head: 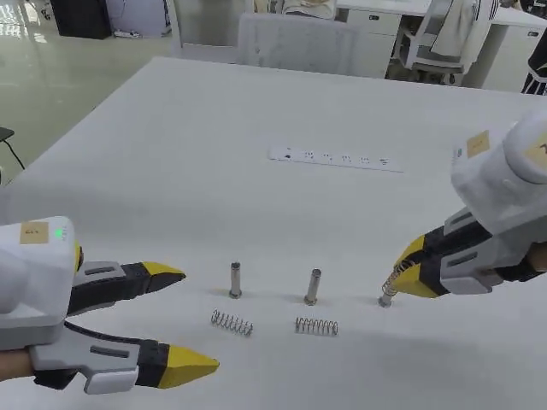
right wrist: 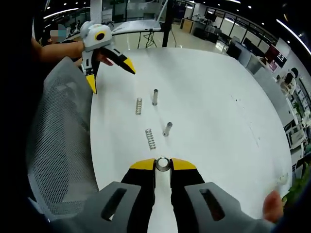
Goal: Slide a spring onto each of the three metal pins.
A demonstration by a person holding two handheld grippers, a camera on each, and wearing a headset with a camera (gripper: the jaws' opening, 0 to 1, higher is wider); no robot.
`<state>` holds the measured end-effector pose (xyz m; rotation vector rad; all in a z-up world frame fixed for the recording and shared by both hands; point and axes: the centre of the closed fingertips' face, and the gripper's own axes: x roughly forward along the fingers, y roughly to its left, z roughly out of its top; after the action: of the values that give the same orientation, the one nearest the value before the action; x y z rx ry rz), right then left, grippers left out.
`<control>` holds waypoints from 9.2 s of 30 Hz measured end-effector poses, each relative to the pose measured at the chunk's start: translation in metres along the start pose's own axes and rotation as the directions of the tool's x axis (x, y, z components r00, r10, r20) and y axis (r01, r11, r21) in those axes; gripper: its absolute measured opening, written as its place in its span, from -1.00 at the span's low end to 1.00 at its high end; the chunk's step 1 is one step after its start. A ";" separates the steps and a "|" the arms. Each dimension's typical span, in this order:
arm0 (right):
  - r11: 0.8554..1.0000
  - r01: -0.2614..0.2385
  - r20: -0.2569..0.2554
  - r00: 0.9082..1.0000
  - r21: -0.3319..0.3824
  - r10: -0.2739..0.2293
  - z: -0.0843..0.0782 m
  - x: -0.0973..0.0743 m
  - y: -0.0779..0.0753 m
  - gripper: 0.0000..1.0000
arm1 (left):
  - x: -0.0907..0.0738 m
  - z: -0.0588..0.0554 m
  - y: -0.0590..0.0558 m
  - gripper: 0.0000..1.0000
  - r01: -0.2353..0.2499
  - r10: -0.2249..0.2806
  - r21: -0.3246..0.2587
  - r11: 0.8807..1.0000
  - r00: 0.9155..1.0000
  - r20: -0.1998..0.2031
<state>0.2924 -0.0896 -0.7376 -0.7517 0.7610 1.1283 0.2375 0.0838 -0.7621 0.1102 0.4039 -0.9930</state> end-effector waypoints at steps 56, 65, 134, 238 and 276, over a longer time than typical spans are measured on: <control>0.997 -0.005 -0.122 0.992 0.080 0.015 -0.042 0.055 -0.050 -0.83 | 0.006 -0.006 -0.006 0.49 0.005 -0.005 -0.009 1.000 1.000 -0.008; 0.995 -0.014 -0.135 0.991 0.100 0.027 -0.053 0.068 -0.047 -0.83 | 0.007 -0.006 -0.007 0.48 0.007 -0.007 -0.008 1.000 1.000 -0.010; 0.999 -0.038 -0.049 0.998 -0.035 0.036 0.003 0.065 -0.010 -0.59 | 0.007 -0.005 -0.008 0.46 0.008 -0.007 0.011 1.000 1.000 -0.018; 0.949 -0.178 -0.115 0.982 -0.260 0.153 0.057 0.046 0.061 -0.84 | 0.027 0.046 -0.033 -0.01 0.133 -0.130 0.176 0.975 0.991 -0.028; 0.904 -0.223 -0.118 0.974 -0.365 0.193 0.070 0.044 0.078 -0.84 | 0.042 0.047 -0.036 -0.92 0.133 -0.134 0.232 0.964 0.991 -0.012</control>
<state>0.2386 0.0097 -0.7473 -1.0607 0.7101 1.4709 0.2411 0.0184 -0.7312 0.2953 0.2928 -1.1721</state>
